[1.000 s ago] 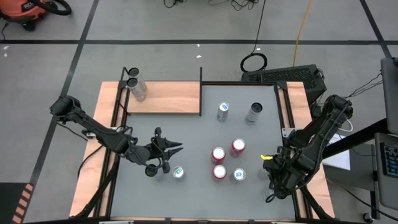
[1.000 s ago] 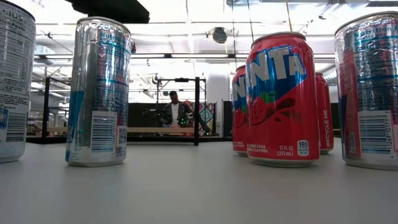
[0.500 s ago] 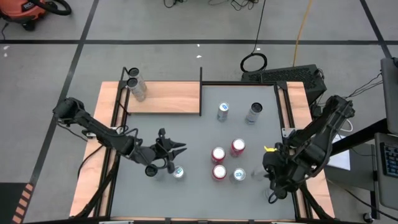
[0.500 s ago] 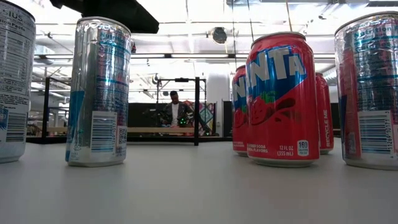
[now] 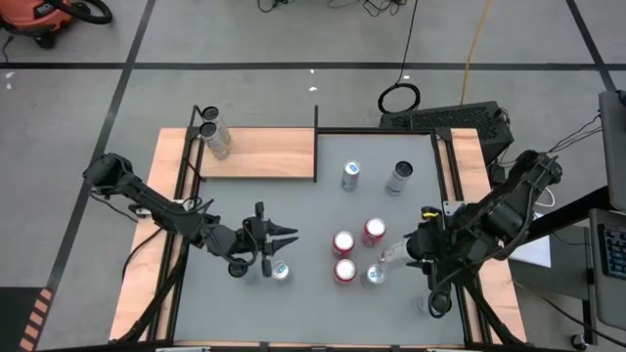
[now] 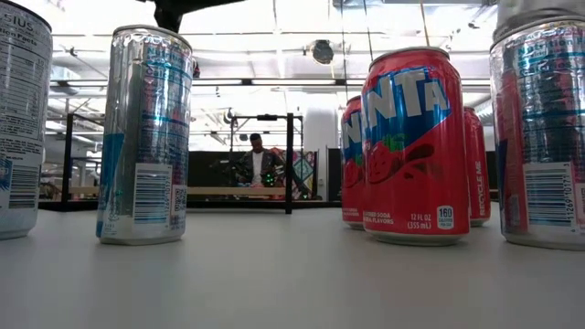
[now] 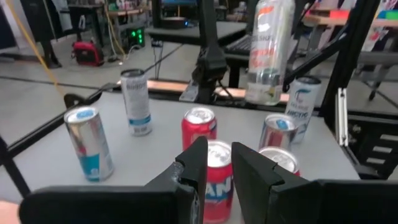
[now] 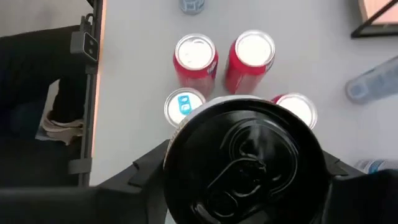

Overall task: Place canned beverage on shelf
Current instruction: Put the white-yellow soda can on the shelf aligned with the other white-yellow soda can

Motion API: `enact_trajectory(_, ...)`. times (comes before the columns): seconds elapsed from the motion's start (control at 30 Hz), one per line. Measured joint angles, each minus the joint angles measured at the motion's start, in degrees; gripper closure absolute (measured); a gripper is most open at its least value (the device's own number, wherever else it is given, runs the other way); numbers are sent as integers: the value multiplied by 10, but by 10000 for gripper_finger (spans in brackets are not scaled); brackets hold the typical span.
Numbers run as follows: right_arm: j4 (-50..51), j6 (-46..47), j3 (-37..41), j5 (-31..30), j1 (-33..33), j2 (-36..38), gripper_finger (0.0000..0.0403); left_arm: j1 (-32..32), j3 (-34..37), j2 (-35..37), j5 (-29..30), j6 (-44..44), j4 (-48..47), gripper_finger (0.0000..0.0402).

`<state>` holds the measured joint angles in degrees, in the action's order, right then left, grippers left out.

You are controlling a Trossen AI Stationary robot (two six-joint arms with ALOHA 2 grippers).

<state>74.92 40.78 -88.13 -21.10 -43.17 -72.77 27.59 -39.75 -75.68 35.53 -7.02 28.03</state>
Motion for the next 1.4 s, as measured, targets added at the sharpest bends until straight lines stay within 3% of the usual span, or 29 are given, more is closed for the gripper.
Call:
enact_trajectory(0.27, -32, -134, -23, -2, 30, 0, 188, -12, 0, 0, -12, 0, 16, 329)
enact_trajectory(0.4, -77, -230, -23, -38, 38, 0, 188, -14, 0, 0, -13, 1, 21, 320)
enact_trajectory(0.8, -220, -531, -23, -71, 76, 0, 188, -14, 0, 0, -7, 63, 113, 188)
enact_trajectory(1.13, -238, -664, -23, -71, 110, -27, 188, -9, 0, 0, -14, 140, 156, 130)
enact_trajectory(1.4, -290, -787, -23, -56, 133, -76, 188, -13, 0, 0, -81, 181, 156, 81)
